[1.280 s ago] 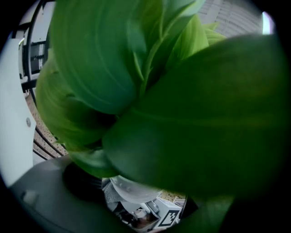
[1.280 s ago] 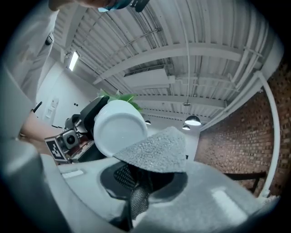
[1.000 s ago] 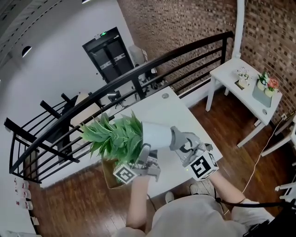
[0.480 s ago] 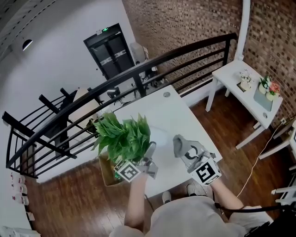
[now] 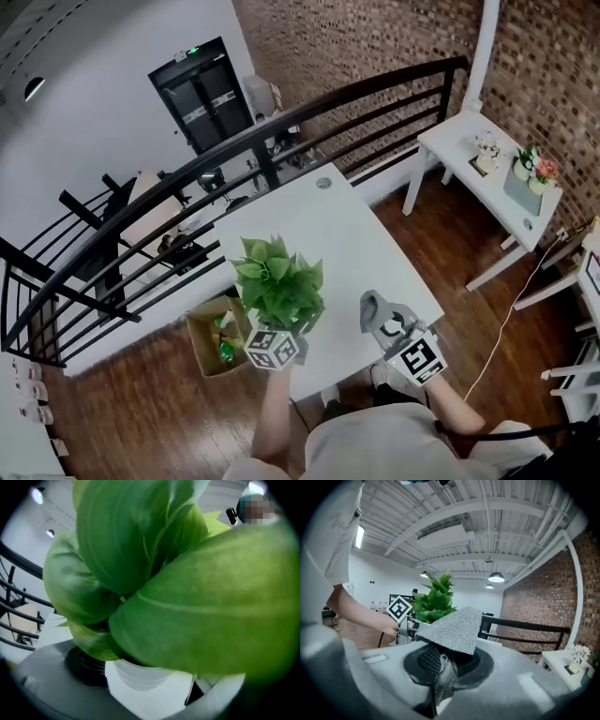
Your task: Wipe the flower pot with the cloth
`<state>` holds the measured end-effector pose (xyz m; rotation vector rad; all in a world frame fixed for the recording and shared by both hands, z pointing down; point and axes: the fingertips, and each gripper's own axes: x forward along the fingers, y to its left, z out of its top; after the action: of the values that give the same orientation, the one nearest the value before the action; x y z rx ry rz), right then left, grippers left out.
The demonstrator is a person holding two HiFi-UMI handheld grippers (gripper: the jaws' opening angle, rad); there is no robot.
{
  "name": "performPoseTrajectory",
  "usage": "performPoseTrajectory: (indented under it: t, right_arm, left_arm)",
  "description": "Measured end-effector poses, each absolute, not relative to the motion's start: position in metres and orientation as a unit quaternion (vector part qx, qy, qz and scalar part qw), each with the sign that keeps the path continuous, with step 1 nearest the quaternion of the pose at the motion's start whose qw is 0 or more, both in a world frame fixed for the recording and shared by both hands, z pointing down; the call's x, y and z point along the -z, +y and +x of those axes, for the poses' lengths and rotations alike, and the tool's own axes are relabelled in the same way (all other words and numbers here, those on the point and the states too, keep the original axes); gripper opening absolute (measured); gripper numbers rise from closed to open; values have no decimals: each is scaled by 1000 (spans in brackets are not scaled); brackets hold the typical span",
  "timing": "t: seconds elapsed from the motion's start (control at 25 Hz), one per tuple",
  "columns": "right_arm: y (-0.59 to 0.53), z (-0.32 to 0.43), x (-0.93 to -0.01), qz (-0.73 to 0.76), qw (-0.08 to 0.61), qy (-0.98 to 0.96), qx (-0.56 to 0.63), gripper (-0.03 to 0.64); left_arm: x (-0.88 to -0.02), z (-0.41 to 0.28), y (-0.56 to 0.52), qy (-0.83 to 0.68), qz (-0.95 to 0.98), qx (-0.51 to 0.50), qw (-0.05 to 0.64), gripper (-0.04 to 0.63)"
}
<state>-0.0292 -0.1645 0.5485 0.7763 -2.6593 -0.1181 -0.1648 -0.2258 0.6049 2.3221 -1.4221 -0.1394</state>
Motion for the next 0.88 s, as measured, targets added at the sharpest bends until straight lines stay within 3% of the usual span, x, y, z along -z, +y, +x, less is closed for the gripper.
performPoseTrajectory:
  t: [0.36,0.44,0.56,0.88]
  right_arm:
    - [-154,-10,-605,304,227,-925,-26,15]
    - [-151,0,-615,312,234,-920,-33,15]
    - [-147,25,-631,326,242,-913,-46,15]
    - [-111,39,-643,375,211,-898,-87,15]
  left_arm:
    - [-764,-146,-225,-510,822,-96,236,551]
    - [-786,-143,-220,-523,816,-118,217,558]
    - [-798,-131,-222,-538,811,-123,195,561]
    - [-801,-141,-167,-545,794,-123,240,560]
